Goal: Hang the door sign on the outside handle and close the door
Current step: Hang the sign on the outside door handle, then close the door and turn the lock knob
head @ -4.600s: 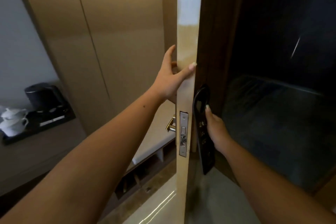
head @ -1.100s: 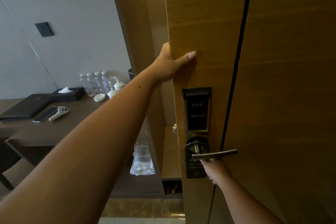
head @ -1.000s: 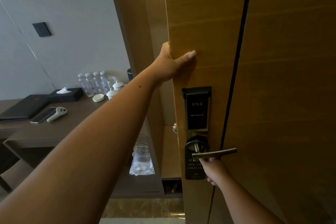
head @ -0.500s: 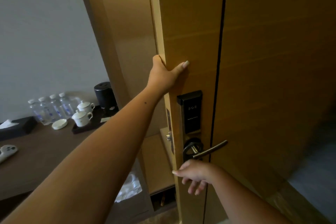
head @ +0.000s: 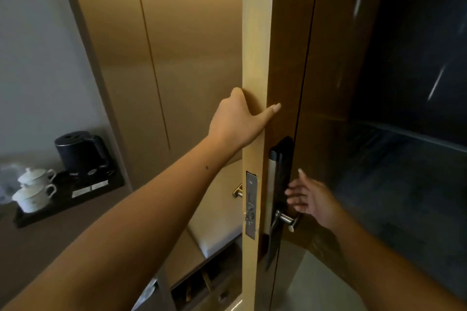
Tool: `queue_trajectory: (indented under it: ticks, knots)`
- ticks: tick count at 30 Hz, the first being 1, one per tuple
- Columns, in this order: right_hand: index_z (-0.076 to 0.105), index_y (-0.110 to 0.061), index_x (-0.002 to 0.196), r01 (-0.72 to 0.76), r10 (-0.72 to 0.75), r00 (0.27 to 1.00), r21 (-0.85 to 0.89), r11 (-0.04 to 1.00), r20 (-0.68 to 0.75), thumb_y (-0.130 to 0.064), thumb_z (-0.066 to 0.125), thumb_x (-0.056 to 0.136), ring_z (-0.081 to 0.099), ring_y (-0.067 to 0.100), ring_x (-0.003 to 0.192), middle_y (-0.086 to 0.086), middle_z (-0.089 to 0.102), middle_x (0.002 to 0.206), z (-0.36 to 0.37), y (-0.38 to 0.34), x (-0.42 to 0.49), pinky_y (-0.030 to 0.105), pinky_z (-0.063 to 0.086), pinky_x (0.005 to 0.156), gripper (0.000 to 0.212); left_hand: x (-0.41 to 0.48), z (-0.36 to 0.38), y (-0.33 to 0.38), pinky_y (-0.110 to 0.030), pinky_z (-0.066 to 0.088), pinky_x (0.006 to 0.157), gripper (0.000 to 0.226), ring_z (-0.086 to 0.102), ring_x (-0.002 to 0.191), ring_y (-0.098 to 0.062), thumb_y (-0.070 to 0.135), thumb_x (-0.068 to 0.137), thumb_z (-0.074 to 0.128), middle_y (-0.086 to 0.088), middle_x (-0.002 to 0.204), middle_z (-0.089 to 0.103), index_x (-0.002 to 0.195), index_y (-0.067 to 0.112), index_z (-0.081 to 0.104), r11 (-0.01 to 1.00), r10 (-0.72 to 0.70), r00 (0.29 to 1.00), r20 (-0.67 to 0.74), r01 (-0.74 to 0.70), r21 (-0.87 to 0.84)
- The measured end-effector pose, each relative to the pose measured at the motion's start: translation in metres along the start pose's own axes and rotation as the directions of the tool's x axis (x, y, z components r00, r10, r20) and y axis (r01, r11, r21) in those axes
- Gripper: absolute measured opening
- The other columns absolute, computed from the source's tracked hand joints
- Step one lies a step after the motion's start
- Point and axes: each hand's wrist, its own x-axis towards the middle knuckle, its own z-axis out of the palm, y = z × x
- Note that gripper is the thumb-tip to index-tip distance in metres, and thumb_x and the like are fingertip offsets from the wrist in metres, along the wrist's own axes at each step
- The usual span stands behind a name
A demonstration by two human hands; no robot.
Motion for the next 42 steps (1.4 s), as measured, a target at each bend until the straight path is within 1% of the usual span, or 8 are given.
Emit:
queue_trajectory:
  ticks: [9, 15, 18, 25, 28, 32, 37, 42]
  knots:
    - [0.067, -0.025, 0.108, 0.261, -0.168, 0.824, 0.098, 0.96, -0.541, -0.048, 0.053, 0.088, 0.059, 0.022, 0.104, 0.005, 0.064, 0.118, -0.062, -0.026, -0.065, 0.043, 0.048, 0.087, 0.033, -0.028, 0.058, 0.081, -0.019, 0.033, 0.041, 0.037, 0.045, 0.044, -0.004, 0.059, 0.087, 0.047, 0.013, 0.055, 0.046, 0.074, 0.024, 0.042, 0.771, 0.633, 0.774, 0.012, -0.629, -0.101]
    - [0.068, -0.012, 0.112, 0.337, -0.197, 0.724, 0.089, 0.937, -0.661, -0.043, 0.053, 0.09, 0.067, 0.021, 0.098, 0.005, 0.073, 0.1, -0.147, -0.035, -0.135, 0.032, 0.056, 0.076, 0.04, -0.056, 0.135, 0.152, -0.024, 0.041, 0.044, 0.024, 0.049, 0.045, -0.007, 0.039, 0.094, 0.043, 0.01, 0.055, 0.048, 0.076, 0.023, 0.045, 0.534, 0.791, 0.61, -0.052, -0.728, -0.431]
    - [0.066, -0.014, 0.114, 0.308, -0.165, 0.692, 0.081, 0.948, -0.703, -0.046, 0.05, 0.091, 0.063, 0.026, 0.108, 0.01, 0.07, 0.112, -0.192, -0.037, -0.165, 0.044, 0.049, 0.096, 0.042, -0.072, 0.178, 0.177, -0.022, 0.041, 0.044, 0.025, 0.048, 0.044, -0.007, 0.032, 0.096, 0.04, 0.008, 0.054, 0.048, 0.073, 0.024, 0.046, 0.432, 0.88, 0.474, 0.025, -0.777, -0.459]
    - [0.065, -0.03, 0.11, 0.297, -0.176, 0.69, 0.053, 0.953, -0.702, -0.061, 0.044, 0.086, 0.062, 0.02, 0.108, 0.004, 0.069, 0.114, -0.276, -0.037, -0.212, 0.046, 0.042, 0.101, 0.044, -0.103, 0.296, 0.189, -0.024, 0.04, 0.051, 0.024, 0.05, 0.052, -0.01, 0.038, 0.095, 0.039, 0.006, 0.061, 0.051, 0.072, 0.031, 0.043, 0.725, 0.632, 0.488, 0.602, -0.647, -0.237]
    - [0.053, -0.032, 0.128, 0.249, -0.156, 0.703, 0.035, 0.968, -0.694, -0.064, 0.037, 0.087, 0.054, 0.017, 0.116, 0.0, 0.06, 0.128, -0.313, -0.036, -0.224, 0.044, 0.036, 0.102, 0.054, -0.121, 0.332, 0.189, -0.031, 0.05, 0.072, 0.015, 0.059, 0.083, -0.016, 0.035, 0.092, 0.045, -0.003, 0.096, 0.064, 0.104, 0.028, 0.053, 0.809, 0.415, 0.407, 0.814, -0.574, -0.125]
    - [0.037, -0.034, 0.14, 0.166, -0.146, 0.699, -0.039, 0.985, -0.7, -0.066, 0.037, 0.086, 0.039, 0.026, 0.132, -0.006, 0.049, 0.133, -0.356, -0.039, -0.233, 0.042, 0.032, 0.096, 0.063, -0.144, 0.372, 0.206, -0.042, 0.04, 0.099, 0.058, 0.042, 0.126, -0.028, 0.031, 0.087, 0.057, -0.009, 0.141, 0.045, 0.139, 0.028, 0.031, 0.771, 0.348, 0.329, 0.878, -0.633, -0.068]
    - [0.01, -0.039, 0.149, 0.052, -0.074, 0.655, -0.053, 0.997, -0.752, -0.059, 0.048, 0.086, 0.032, 0.033, 0.138, 0.002, 0.031, 0.153, -0.405, -0.036, -0.232, 0.054, 0.029, 0.107, 0.077, -0.154, 0.416, 0.25, -0.049, 0.035, 0.105, 0.071, 0.031, 0.134, -0.03, 0.033, 0.085, 0.06, -0.008, 0.151, 0.028, 0.144, 0.026, 0.022, 0.711, 0.373, 0.282, 0.884, -0.698, -0.077]
    - [0.012, -0.045, 0.147, 0.039, -0.07, 0.645, -0.059, 0.998, -0.761, -0.058, 0.054, 0.082, 0.026, 0.031, 0.141, 0.0, 0.024, 0.158, -0.445, -0.024, -0.227, 0.059, 0.024, 0.111, 0.078, -0.15, 0.47, 0.29, -0.056, 0.025, 0.109, 0.078, 0.019, 0.139, -0.034, 0.036, 0.083, 0.061, -0.009, 0.155, 0.017, 0.145, 0.027, 0.013, 0.614, 0.433, 0.247, 0.867, -0.785, -0.082]
